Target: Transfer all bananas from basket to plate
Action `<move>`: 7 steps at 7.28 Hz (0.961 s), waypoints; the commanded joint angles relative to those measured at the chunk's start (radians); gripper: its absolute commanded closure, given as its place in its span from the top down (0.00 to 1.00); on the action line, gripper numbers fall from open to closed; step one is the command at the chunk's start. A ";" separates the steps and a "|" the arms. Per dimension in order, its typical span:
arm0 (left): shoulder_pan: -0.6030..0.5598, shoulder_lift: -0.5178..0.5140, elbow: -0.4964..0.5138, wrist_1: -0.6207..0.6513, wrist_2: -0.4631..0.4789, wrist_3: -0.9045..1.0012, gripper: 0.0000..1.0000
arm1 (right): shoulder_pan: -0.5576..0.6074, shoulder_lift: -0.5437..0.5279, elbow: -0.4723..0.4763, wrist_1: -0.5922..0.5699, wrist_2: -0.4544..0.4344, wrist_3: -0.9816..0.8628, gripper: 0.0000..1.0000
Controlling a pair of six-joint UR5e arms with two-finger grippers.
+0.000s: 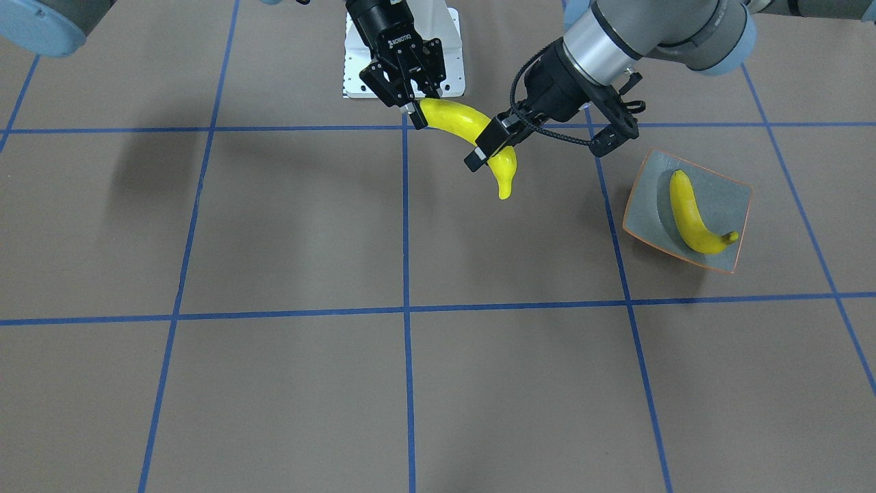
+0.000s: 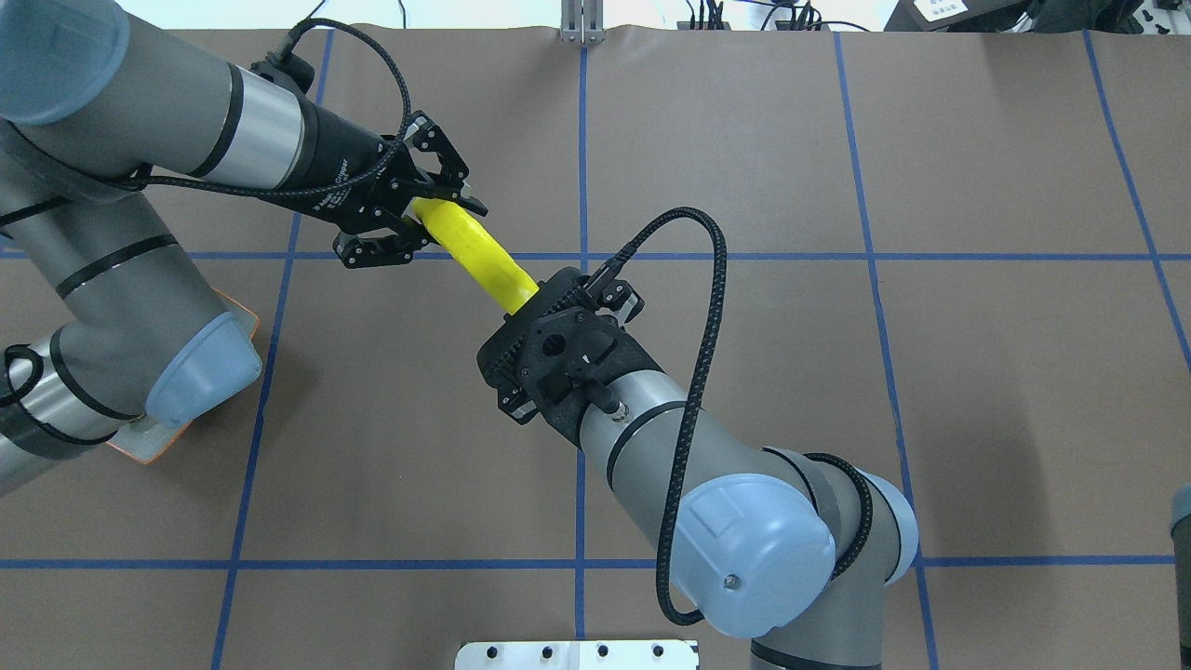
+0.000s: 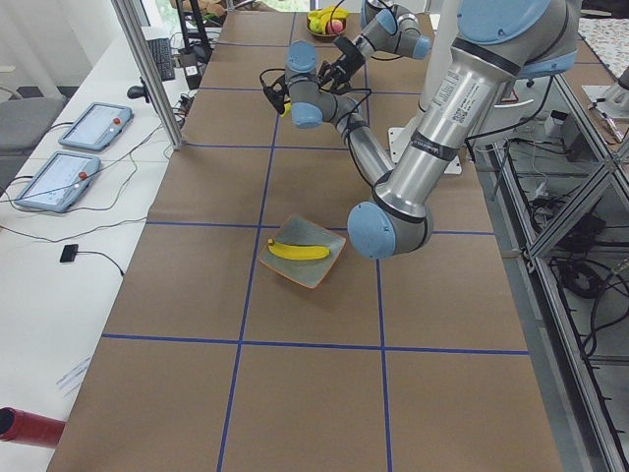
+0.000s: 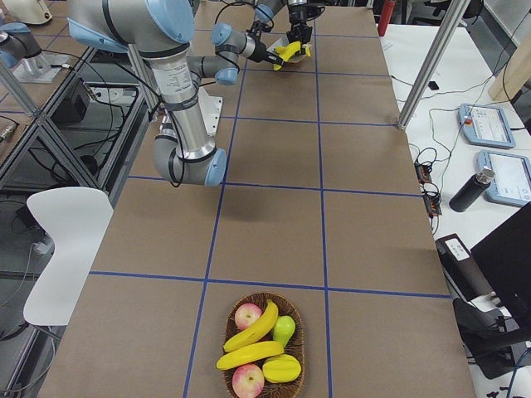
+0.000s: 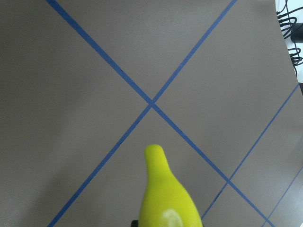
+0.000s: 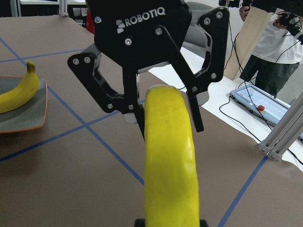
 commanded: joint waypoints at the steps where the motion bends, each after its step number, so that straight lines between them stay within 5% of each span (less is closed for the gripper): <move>1: 0.001 -0.001 0.000 0.001 0.001 0.002 0.00 | 0.000 0.000 0.018 0.006 0.002 0.004 0.99; 4: -0.004 0.020 -0.001 0.002 0.007 0.027 0.00 | 0.033 0.000 0.071 0.000 0.034 0.022 0.99; 7: -0.010 0.199 -0.136 0.001 -0.002 0.194 0.00 | 0.283 -0.049 0.060 -0.068 0.326 0.146 1.00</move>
